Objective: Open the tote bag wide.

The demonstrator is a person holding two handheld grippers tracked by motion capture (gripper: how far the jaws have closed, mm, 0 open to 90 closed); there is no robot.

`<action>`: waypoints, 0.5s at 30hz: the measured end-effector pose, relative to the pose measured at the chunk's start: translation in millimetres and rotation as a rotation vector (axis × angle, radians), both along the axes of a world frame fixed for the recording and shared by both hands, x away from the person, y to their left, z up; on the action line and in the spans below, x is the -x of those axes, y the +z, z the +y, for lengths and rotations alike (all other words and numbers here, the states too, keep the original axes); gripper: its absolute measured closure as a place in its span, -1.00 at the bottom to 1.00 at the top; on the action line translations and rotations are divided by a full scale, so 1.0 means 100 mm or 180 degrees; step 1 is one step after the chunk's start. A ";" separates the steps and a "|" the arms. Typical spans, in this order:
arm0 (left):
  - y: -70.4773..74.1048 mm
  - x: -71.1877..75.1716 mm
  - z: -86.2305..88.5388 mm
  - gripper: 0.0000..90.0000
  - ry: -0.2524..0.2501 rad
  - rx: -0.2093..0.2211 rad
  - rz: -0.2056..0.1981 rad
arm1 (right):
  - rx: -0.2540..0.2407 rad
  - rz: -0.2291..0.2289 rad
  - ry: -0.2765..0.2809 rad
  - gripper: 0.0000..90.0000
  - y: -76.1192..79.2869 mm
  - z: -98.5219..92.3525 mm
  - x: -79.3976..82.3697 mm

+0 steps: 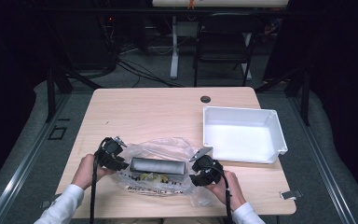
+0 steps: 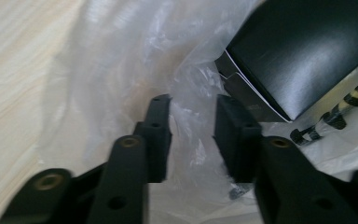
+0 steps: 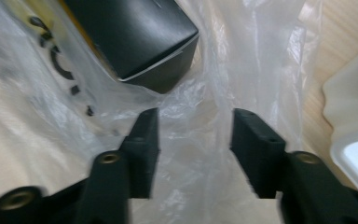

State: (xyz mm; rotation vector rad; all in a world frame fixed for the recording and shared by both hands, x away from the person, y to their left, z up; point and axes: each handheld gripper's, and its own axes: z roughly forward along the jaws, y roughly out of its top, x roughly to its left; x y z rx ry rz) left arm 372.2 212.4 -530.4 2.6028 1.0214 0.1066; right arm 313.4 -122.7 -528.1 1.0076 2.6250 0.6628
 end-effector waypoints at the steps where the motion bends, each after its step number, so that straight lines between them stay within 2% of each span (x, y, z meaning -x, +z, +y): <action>1: -0.05 -0.01 -0.01 0.81 -0.0002 -0.0021 0.0036 | 0.0012 0.0017 -0.0021 0.26 -0.03 0.01 -0.02; 2: -0.09 -0.02 -0.02 0.94 0.0010 -0.0072 0.0029 | -0.0002 0.0012 -0.0038 0.40 -0.06 0.00 -0.04; 3: -0.13 -0.03 -0.03 0.99 0.0030 -0.0193 0.0057 | 0.0022 0.0002 -0.0045 0.47 -0.08 0.00 -0.06; 6: -0.14 -0.03 0.02 1.00 0.0158 -0.0315 0.0076 | 0.0097 -0.0046 -0.0087 0.76 -0.12 -0.01 -0.09; 10: -0.10 -0.04 0.25 1.00 0.0427 -0.0310 0.0119 | 0.0283 -0.0128 -0.0174 0.95 -0.20 -0.02 -0.11; 12: -0.10 -0.04 0.37 1.00 0.0536 -0.0323 0.0157 | 0.0289 -0.0182 -0.0230 1.00 -0.23 -0.02 -0.14; 13: -0.09 -0.03 0.41 1.00 0.0575 -0.0296 0.0158 | 0.0390 -0.0174 -0.0220 1.00 -0.23 -0.01 -0.16; 14: -0.09 -0.03 0.44 1.00 0.0577 -0.0290 0.0193 | 0.0339 -0.0191 -0.0248 1.00 -0.25 0.01 -0.16; 15: -0.09 -0.03 0.46 1.00 0.0582 -0.0287 0.0213 | 0.0382 -0.0209 -0.0240 1.00 -0.26 0.03 -0.16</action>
